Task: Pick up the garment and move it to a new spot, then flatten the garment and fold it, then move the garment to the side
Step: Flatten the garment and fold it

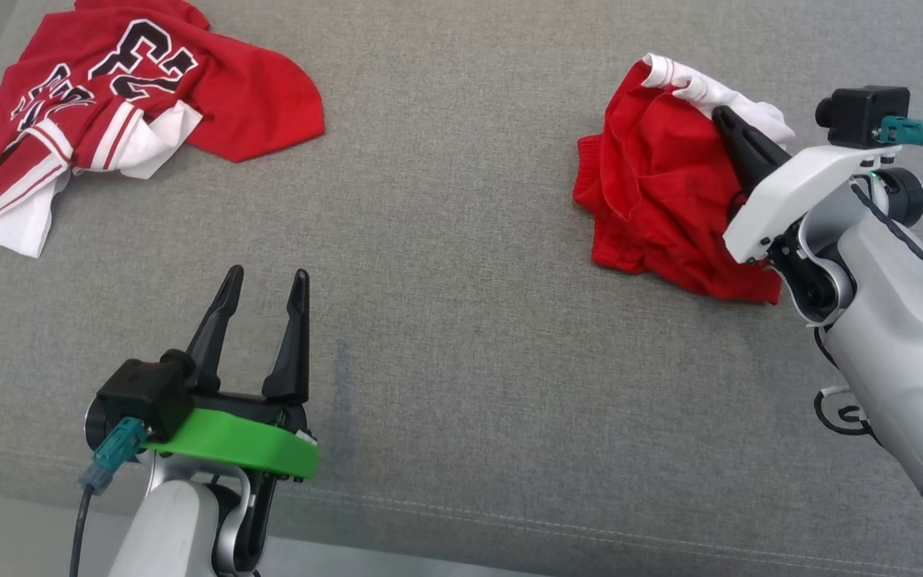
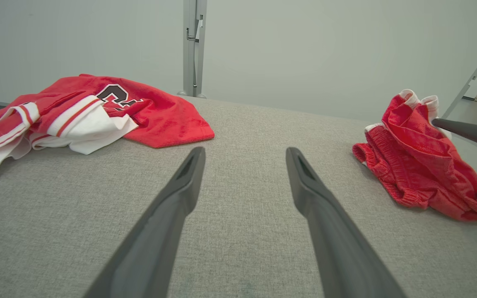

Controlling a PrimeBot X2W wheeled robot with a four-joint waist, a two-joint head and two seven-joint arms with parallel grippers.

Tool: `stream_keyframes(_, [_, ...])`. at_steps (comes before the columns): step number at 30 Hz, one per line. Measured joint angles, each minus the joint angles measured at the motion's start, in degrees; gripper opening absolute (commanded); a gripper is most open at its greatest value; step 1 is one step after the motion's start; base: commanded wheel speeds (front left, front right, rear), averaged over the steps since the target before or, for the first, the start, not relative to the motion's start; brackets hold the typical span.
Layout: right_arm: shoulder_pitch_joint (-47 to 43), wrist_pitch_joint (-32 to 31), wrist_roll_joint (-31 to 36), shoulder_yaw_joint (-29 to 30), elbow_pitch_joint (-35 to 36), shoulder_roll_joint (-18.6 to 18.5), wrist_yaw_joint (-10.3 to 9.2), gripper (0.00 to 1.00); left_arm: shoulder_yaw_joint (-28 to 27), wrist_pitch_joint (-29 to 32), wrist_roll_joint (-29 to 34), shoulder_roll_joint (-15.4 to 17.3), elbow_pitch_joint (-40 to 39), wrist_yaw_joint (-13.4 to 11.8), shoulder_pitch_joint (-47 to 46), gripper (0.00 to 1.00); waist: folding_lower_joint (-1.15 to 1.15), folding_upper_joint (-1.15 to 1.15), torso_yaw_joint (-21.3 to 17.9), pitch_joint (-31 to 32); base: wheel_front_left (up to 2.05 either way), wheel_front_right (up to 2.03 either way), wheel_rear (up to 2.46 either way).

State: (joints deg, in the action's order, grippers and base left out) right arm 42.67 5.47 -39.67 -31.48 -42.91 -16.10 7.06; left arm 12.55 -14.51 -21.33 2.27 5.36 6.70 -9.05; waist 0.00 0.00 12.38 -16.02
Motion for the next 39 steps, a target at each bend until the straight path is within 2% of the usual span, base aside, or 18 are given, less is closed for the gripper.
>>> stream_keyframes(7, [3.0,-1.8,0.9,-1.6,-2.0,0.6,0.00,0.00,0.5,0.0,-1.7,0.0,0.1,0.0,-1.0,1.00,0.00,0.00,2.7,-2.0,0.00,0.00,0.00])
stream_keyframes(14, [3.1,-3.0,0.8,-3.9,-4.4,3.6,0.00,0.00,0.2,0.0,-1.9,0.0,0.2,-0.1,-1.7,1.00,0.00,0.00,4.6,-3.4,0.00,0.00,0.00])
stream_keyframes(25, [4.3,-0.3,0.3,-5.6,-4.9,4.8,0.00,0.00,-1.3,0.0,-1.6,-0.1,1.2,-0.5,-1.8,1.00,0.00,0.00,3.8,-2.7,0.00,0.00,0.00])
stream_keyframes(26, [4.3,0.0,0.1,-5.7,-4.9,4.8,0.00,0.04,-1.5,0.0,-1.5,-0.1,1.3,-0.5,-1.8,1.00,0.00,0.00,3.6,-2.4,0.00,0.00,0.00])
stream_keyframes(28, [4.0,1.0,-0.3,-6.0,-4.7,4.8,0.00,0.19,-1.8,0.0,-1.1,-0.1,1.4,-0.5,-1.8,1.00,0.00,0.00,3.1,-1.8,0.00,0.00,0.00])
stream_keyframes(30, [3.5,2.2,-0.3,-6.4,-4.3,4.7,0.00,0.45,-2.4,0.0,-0.8,-0.1,1.7,-0.5,-1.8,1.00,0.00,0.00,2.5,-1.0,0.00,0.00,0.00])
stream_keyframes(32, [2.7,3.2,-0.6,-6.7,-3.7,4.7,0.00,1.00,-3.1,0.0,0.5,-0.1,1.9,-0.5,-1.8,1.00,0.00,0.00,1.8,-0.1,0.00,0.00,0.00])
stream_keyframes(39, [-0.7,6.2,-2.3,-7.3,-2.1,4.7,0.00,1.00,-4.4,0.0,1.9,-0.1,3.0,-0.5,-1.5,1.00,0.00,0.00,-1.6,3.2,0.00,0.00,0.00])
